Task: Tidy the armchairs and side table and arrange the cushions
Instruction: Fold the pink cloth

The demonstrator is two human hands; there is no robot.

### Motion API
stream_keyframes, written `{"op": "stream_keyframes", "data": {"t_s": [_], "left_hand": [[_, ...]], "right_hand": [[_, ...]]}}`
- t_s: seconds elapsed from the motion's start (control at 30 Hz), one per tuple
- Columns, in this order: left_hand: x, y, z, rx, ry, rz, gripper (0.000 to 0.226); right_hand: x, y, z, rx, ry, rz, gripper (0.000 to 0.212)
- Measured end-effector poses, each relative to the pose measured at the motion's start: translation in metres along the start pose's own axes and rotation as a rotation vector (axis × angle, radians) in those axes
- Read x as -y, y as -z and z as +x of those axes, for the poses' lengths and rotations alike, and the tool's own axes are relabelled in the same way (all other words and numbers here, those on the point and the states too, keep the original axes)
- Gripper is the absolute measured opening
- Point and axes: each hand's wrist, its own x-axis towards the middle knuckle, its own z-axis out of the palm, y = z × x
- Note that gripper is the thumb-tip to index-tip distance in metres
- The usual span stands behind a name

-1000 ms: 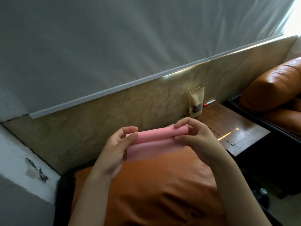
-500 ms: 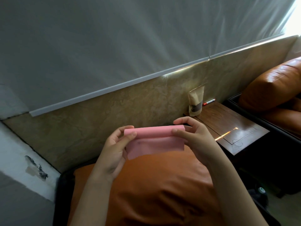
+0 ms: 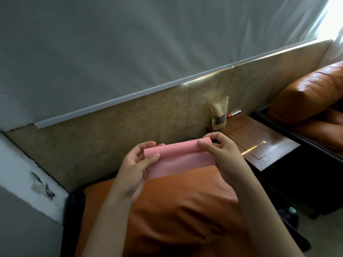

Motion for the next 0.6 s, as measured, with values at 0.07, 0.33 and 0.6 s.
{"op": "stream_keyframes", "data": {"t_s": [0.07, 0.33, 0.6], "left_hand": [[0.003, -0.001, -0.004, -0.052, 0.015, -0.042, 0.025], [0.005, 0.0, -0.021, -0.165, 0.038, -0.172, 0.01], [0.005, 0.003, -0.047, -0.168, 0.002, -0.285, 0.025]], "right_hand": [[0.002, -0.001, -0.005, 0.027, 0.004, 0.046, 0.017], [0.006, -0.012, -0.024, 0.076, 0.045, 0.106, 0.033], [0.003, -0.027, -0.039, -0.015, -0.067, 0.136, 0.023]]}}
